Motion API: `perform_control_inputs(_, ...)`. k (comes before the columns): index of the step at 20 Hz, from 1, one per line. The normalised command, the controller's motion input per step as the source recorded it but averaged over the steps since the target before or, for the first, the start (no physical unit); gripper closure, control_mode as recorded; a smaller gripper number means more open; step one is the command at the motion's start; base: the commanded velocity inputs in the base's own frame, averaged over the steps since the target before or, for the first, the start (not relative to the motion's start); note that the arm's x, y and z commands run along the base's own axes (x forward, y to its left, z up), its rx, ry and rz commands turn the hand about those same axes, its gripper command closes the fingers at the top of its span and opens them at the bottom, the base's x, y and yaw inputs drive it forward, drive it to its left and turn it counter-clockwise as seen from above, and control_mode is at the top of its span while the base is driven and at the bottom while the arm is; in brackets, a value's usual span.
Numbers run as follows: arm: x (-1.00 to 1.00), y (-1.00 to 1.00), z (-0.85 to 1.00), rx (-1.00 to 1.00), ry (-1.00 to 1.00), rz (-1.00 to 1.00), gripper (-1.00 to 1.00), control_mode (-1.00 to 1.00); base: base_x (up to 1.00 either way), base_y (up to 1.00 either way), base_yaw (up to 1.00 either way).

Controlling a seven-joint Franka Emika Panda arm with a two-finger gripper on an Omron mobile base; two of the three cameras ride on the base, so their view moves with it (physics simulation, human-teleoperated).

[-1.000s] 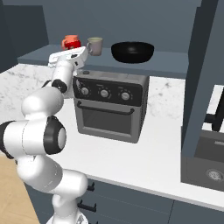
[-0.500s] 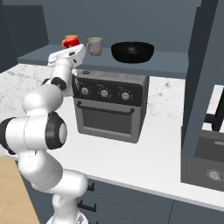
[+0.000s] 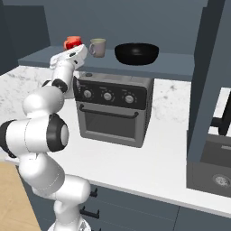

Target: Gather all objects into one cabinet and sort the glasses and bowls to opposite sides.

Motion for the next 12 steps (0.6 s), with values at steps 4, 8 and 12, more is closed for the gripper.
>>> perform_control_inputs(4, 0.41, -0.29, -0.93, 0.03, -0.38, 0.0, -1.0, -1.0, 0.0, 0.0, 0.0)
perform_control_inputs(8, 0.3, -0.43, -0.92, 0.04, -0.36, 0.0, -1.0, -1.0, 0.0, 0.0, 0.0)
perform_control_inputs(12, 0.07, -0.44, -0.91, 0.06, -0.37, 0.0, -1.0, -1.0, 0.0, 0.0, 0.0)
